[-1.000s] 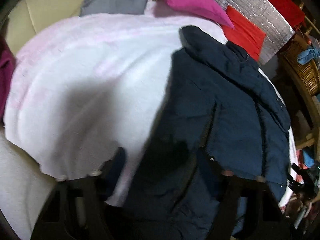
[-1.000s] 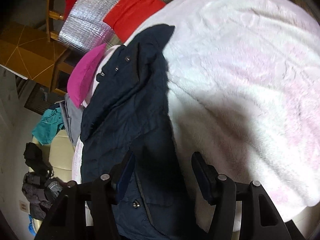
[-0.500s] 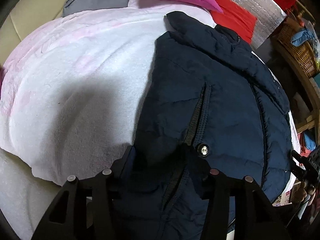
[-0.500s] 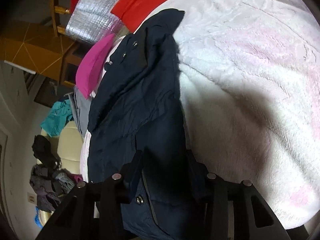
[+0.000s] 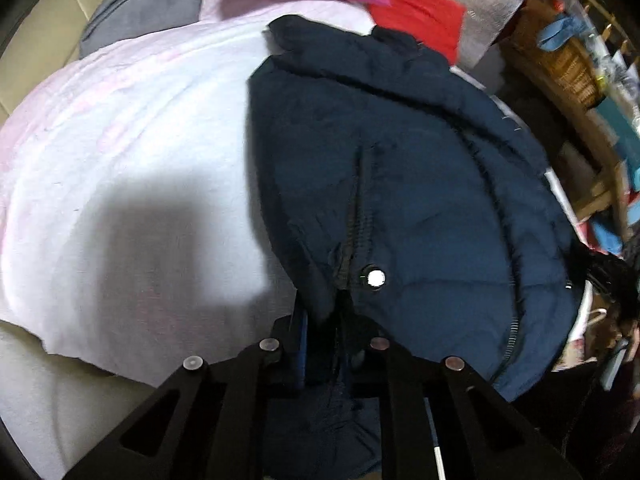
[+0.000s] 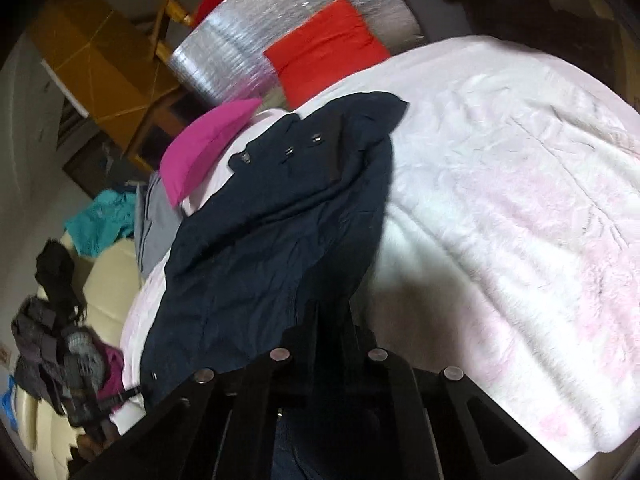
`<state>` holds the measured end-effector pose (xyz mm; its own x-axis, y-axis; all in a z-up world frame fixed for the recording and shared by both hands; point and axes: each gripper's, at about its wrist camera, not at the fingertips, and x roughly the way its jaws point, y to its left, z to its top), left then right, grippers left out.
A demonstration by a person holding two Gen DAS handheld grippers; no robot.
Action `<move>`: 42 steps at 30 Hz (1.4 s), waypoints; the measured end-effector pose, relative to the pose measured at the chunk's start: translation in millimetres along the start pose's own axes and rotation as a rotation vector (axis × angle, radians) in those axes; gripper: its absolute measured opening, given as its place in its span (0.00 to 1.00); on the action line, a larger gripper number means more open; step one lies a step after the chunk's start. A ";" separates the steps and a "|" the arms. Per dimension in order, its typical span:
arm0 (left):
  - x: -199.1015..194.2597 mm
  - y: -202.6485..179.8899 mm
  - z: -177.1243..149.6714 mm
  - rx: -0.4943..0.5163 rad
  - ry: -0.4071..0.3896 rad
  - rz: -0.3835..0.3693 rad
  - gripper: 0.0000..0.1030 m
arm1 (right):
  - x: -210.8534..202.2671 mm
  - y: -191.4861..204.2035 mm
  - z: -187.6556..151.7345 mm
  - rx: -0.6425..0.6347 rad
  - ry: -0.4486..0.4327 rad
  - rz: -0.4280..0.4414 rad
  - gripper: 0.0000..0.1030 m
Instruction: Fold large clothes
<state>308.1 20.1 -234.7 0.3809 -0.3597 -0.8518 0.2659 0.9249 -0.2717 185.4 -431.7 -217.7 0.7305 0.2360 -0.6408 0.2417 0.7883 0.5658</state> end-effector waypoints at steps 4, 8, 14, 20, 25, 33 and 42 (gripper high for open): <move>-3.8 10.6 6.4 -0.051 -0.015 0.035 0.36 | 8.3 -11.7 -0.8 0.070 0.075 0.010 0.14; -16.0 11.3 9.2 -0.047 -0.082 0.054 0.57 | -6.3 -20.8 3.7 0.139 0.040 0.058 0.29; -5.6 23.5 40.8 -0.140 -0.067 -0.049 0.57 | -10.4 -29.5 20.8 0.187 0.024 0.099 0.42; 16.2 30.8 62.3 -0.194 -0.028 -0.129 0.57 | 18.3 -40.9 46.6 0.250 0.067 0.112 0.42; 17.9 30.4 65.9 -0.188 -0.024 -0.152 0.33 | 57.2 -34.0 48.3 0.230 0.171 0.138 0.42; 3.0 26.4 62.9 -0.128 -0.086 -0.136 0.19 | 41.1 16.3 48.2 0.019 0.025 0.069 0.19; -0.7 27.8 46.6 -0.131 -0.051 -0.042 0.33 | 51.0 0.9 36.1 0.107 0.112 0.012 0.24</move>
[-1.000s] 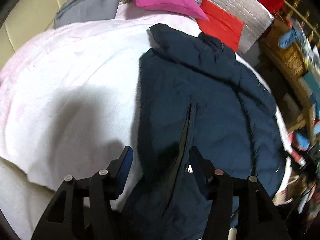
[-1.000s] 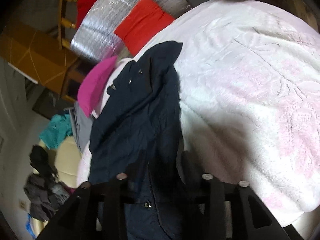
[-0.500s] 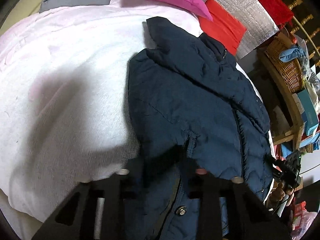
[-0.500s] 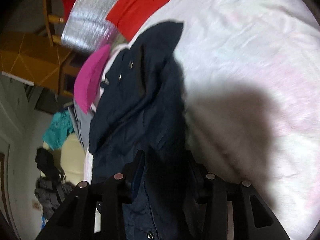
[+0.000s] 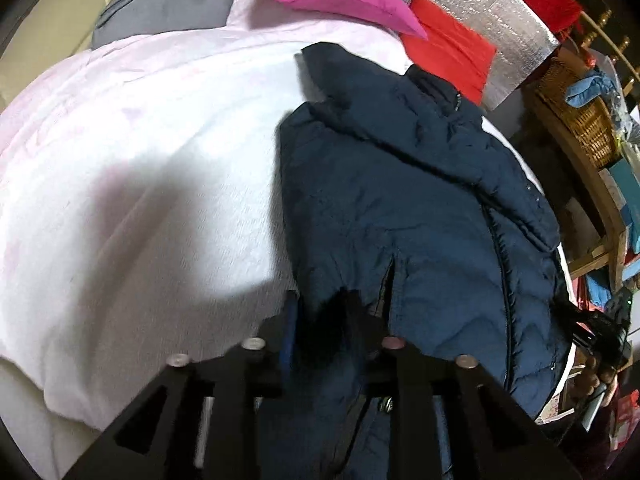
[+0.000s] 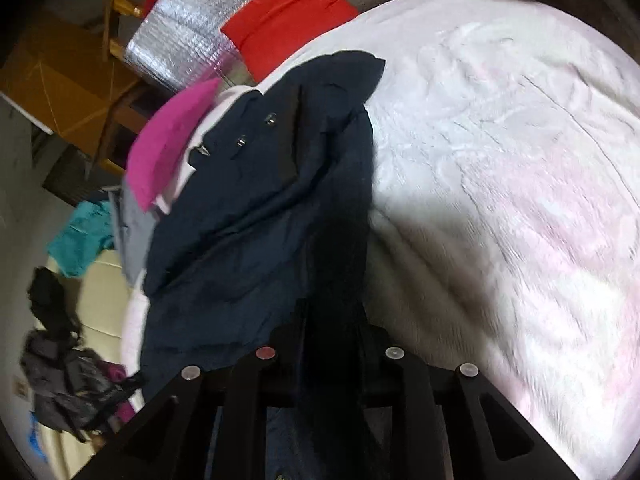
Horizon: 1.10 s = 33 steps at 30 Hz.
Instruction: Fold large clothes
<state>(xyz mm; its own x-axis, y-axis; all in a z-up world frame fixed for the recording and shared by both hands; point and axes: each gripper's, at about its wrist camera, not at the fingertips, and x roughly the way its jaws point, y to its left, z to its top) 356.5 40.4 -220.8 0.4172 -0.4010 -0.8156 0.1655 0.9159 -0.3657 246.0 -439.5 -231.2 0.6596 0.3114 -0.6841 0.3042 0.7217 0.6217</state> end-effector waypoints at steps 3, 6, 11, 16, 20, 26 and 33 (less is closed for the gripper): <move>-6.8 -5.4 -8.4 0.023 -0.014 0.038 0.49 | -10.0 -9.2 -5.9 0.018 0.004 0.019 0.35; -19.0 -12.5 -18.6 0.075 -0.079 0.110 0.51 | -13.4 -13.1 -14.8 0.025 0.019 0.025 0.48; -34.9 -21.3 -34.1 0.132 -0.156 0.205 0.53 | -22.1 -26.8 -31.8 0.040 0.048 0.037 0.48; -42.7 -38.9 -44.3 0.225 -0.230 0.297 0.53 | -25.4 -21.3 -50.5 0.014 0.058 0.044 0.48; -43.4 -46.8 -48.9 0.272 -0.251 0.333 0.53 | -31.3 -18.7 -59.5 0.016 0.046 0.058 0.48; -45.2 -50.0 -50.9 0.298 -0.269 0.357 0.53 | -35.1 -21.2 -64.5 0.026 0.045 0.058 0.48; -44.8 -49.3 -52.2 0.301 -0.267 0.377 0.53 | -38.9 -22.6 -67.0 0.038 0.039 0.050 0.48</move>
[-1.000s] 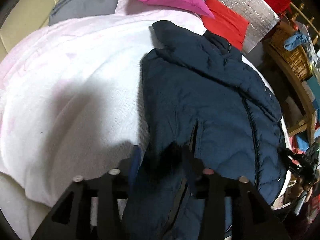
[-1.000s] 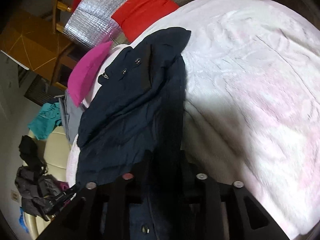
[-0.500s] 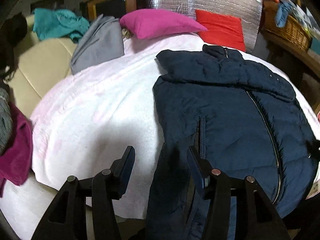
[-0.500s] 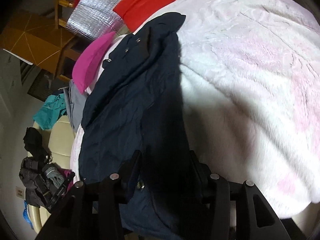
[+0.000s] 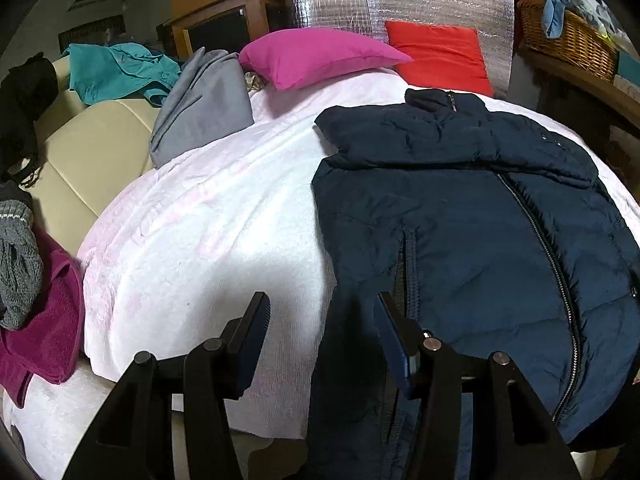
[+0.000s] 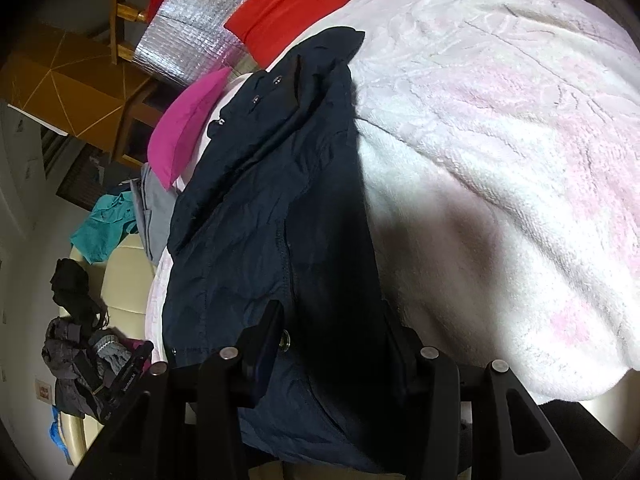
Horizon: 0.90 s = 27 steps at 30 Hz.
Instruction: Fold large clothes
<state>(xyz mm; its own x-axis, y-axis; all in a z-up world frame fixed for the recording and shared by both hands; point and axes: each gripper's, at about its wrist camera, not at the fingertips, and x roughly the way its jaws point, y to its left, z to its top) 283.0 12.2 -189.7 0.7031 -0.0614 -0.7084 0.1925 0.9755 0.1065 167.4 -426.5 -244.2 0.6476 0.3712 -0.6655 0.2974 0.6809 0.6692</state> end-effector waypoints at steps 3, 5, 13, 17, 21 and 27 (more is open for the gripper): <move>1.0 0.6 -3.3 -0.017 0.031 -0.012 0.55 | -4.1 -1.4 -2.6 0.007 -0.008 -0.003 0.48; 2.5 2.0 -7.6 -0.046 0.071 -0.035 0.63 | -8.1 -1.5 -4.6 0.003 -0.018 -0.015 0.48; 21.2 25.2 -45.8 -0.311 0.354 -0.246 0.69 | -27.0 -16.9 -21.3 0.014 -0.018 -0.055 0.54; 34.0 32.0 -66.2 -0.416 0.480 -0.312 0.69 | -33.8 -31.7 -32.0 0.021 0.014 -0.056 0.54; 33.8 33.4 -70.5 -0.436 0.474 -0.285 0.69 | -35.1 -44.3 -39.6 0.039 0.041 -0.040 0.54; 35.0 28.1 -72.9 -0.417 0.470 -0.289 0.69 | -22.1 -46.8 -47.7 -0.015 0.053 -0.115 0.55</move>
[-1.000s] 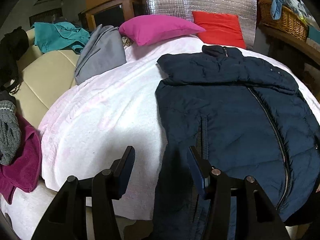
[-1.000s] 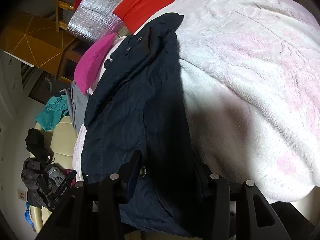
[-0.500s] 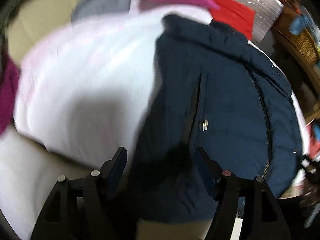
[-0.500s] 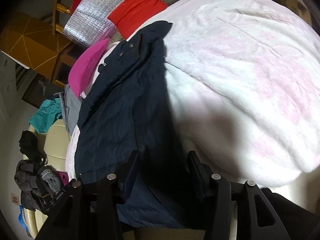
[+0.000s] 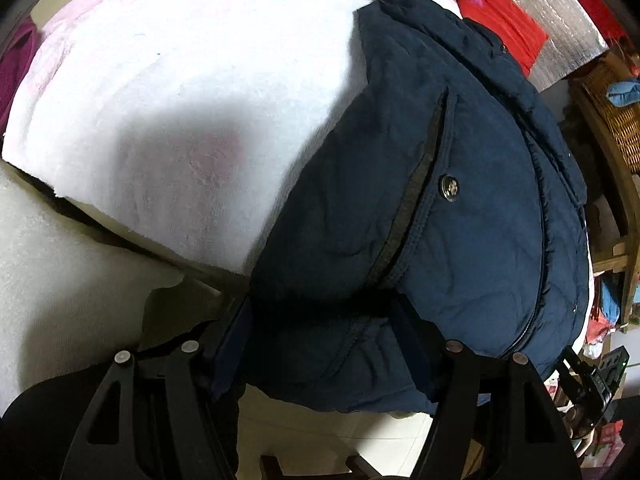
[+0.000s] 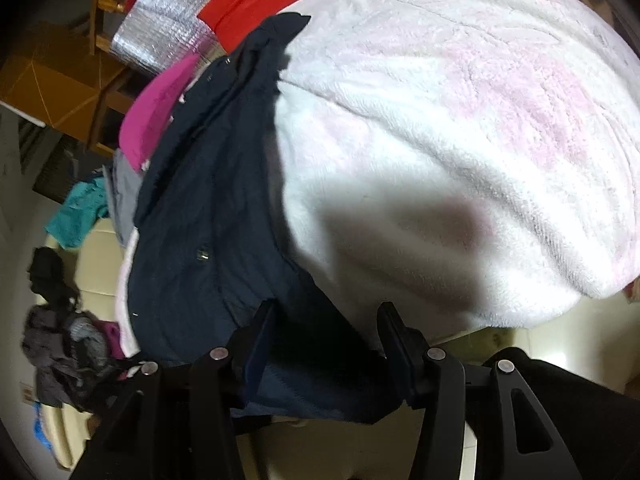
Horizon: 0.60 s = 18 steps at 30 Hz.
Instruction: Fold large clothes
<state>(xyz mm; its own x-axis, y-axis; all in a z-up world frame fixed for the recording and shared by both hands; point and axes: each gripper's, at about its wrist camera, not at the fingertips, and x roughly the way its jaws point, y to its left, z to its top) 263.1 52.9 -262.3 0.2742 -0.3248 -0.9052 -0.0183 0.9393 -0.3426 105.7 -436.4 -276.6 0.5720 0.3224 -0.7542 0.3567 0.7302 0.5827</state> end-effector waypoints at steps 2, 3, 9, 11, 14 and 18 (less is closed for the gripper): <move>1.4 -1.8 0.4 0.015 0.005 0.004 0.68 | 1.7 7.4 -4.5 -0.055 -0.002 -0.026 0.56; 1.2 -2.0 0.7 0.021 0.003 0.005 0.66 | 2.7 10.8 -7.0 -0.078 0.007 -0.023 0.56; 1.7 -16.7 -11.2 0.065 -0.011 0.009 0.54 | 7.1 38.1 -27.1 -0.226 0.092 0.113 0.53; 2.1 -17.4 -14.4 0.065 -0.010 0.012 0.54 | 12.9 32.5 -25.3 -0.204 0.100 0.061 0.53; 6.8 -18.4 -10.4 0.075 0.021 0.004 0.59 | 21.6 25.8 -22.7 -0.168 0.120 0.033 0.53; 1.5 -32.3 -16.0 0.135 -0.022 0.016 0.38 | 16.3 40.1 -28.4 -0.246 0.103 0.051 0.47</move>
<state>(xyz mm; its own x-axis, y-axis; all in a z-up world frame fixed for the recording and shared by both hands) 248.7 20.3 -256.6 0.2961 -0.3084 -0.9040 0.1067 0.9512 -0.2895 108.4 -384.8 -274.1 0.5018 0.4130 -0.7600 0.1319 0.8318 0.5391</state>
